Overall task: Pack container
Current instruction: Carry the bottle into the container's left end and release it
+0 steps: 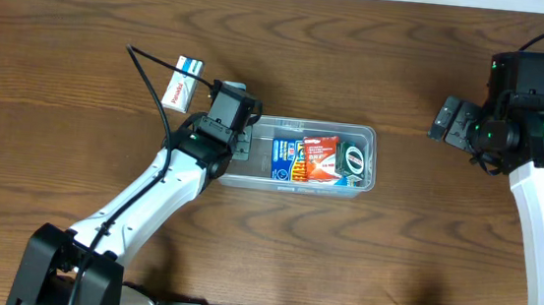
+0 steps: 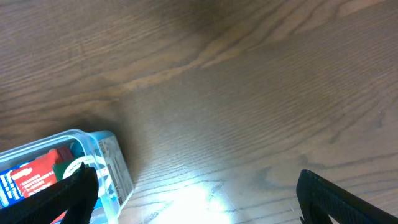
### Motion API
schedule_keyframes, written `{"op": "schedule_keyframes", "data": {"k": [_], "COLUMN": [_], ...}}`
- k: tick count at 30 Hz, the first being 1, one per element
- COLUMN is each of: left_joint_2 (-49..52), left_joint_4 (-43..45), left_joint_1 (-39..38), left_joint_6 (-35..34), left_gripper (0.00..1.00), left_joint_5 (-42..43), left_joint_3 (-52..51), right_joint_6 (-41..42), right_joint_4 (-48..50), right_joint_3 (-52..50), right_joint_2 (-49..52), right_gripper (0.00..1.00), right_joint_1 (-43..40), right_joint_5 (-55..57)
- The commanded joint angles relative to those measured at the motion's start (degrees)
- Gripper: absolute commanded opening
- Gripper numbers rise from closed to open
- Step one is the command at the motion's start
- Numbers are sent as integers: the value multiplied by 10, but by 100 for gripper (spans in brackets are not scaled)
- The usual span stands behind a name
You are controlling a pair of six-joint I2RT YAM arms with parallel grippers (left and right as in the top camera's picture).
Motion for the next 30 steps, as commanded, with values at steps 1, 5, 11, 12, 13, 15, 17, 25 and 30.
{"op": "schedule_keyframes", "data": {"k": [1, 5, 11, 12, 13, 15, 17, 25, 30], "left_joint_2": [4, 4, -7, -13, -22, -38, -64, -193, -226], "left_joint_4": [-3, 5, 9, 12, 14, 18, 20, 30, 65], "left_joint_1": [0, 0, 0, 0, 0, 0, 0, 9, 54], "left_joint_6": [-5, -5, -5, -5, -5, -5, -5, 49, 145], "left_gripper": [17, 37, 46, 49, 50, 51, 51, 59, 66], "left_joint_5": [-22, -22, -4, 10, 26, 45, 66, 36, -31], "left_joint_3": [6, 6, 6, 6, 6, 6, 6, 6, 6], "right_joint_6": [2, 2, 2, 2, 2, 2, 2, 2, 2], "right_joint_4": [0, 0, 0, 0, 0, 0, 0, 0, 0], "right_joint_3": [0, 0, 0, 0, 0, 0, 0, 0, 0], "right_joint_2": [3, 3, 3, 3, 3, 3, 3, 3, 3], "right_gripper": [99, 99, 99, 99, 99, 99, 99, 99, 99], "right_joint_1": [-2, -2, -3, -2, -2, -2, -2, -2, -2], "right_joint_5": [2, 2, 2, 2, 2, 2, 2, 2, 2]}}
